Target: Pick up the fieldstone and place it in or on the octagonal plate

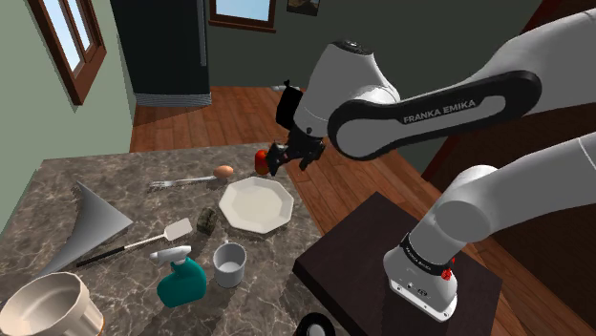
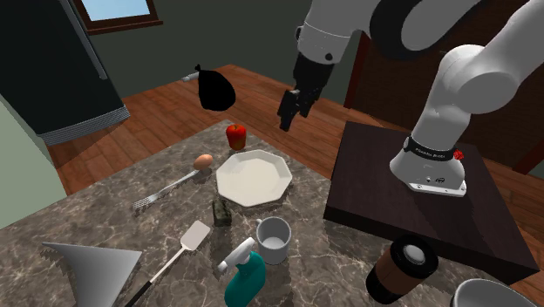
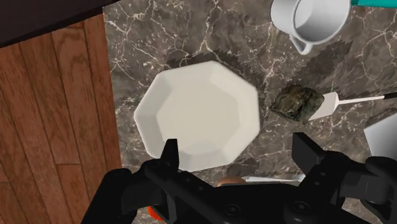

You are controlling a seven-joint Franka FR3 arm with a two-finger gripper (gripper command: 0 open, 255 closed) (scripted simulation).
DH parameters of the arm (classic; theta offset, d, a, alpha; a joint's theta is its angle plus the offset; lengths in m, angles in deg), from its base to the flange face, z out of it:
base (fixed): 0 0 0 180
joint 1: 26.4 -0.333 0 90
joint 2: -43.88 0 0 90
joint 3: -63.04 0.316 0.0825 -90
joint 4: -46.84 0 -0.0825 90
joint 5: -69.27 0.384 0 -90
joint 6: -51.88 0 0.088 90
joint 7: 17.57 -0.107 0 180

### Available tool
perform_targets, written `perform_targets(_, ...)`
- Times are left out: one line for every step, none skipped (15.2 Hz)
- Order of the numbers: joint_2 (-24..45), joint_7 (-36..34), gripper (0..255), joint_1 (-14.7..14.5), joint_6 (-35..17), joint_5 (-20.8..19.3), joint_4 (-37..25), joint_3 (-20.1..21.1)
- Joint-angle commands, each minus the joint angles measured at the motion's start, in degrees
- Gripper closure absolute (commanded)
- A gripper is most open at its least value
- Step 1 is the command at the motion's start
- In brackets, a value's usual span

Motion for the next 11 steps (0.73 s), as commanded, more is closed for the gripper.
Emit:
perform_targets(4.33,-4.94,0,1.99,-4.63,-0.96,-0.48,4.02)
perform_targets(6.69,-7.66,0,3.40,-6.77,-2.07,-0.99,6.24)
perform_targets(9.14,-10.64,0,5.13,-8.86,-3.60,-1.59,8.64)
perform_targets(11.70,-13.98,0,7.20,-10.88,-5.70,-2.29,11.25)
perform_targets(14.41,-17.81,0,9.67,-12.80,-8.53,-3.10,14.10)
perform_targets(17.30,-22.27,0,12.72,-14.57,-12.29,-4.02,17.33)
perform_targets(20.52,-27.73,0,16.28,-16.11,-17.47,-5.10,20.84)
perform_targets(24.34,-34.68,0,20.38,-17.22,-24.78,-6.41,24.58)
perform_targets(29.27,-43.81,0,24.21,-17.41,-35.16,-8.15,27.76)
perform_targets(35.07,-53.79,0,24.97,-16.27,-46.90,-10.44,27.95)
perform_targets(39.95,-61.42,0,22.52,-14.79,-55.55,-12.81,25.43)
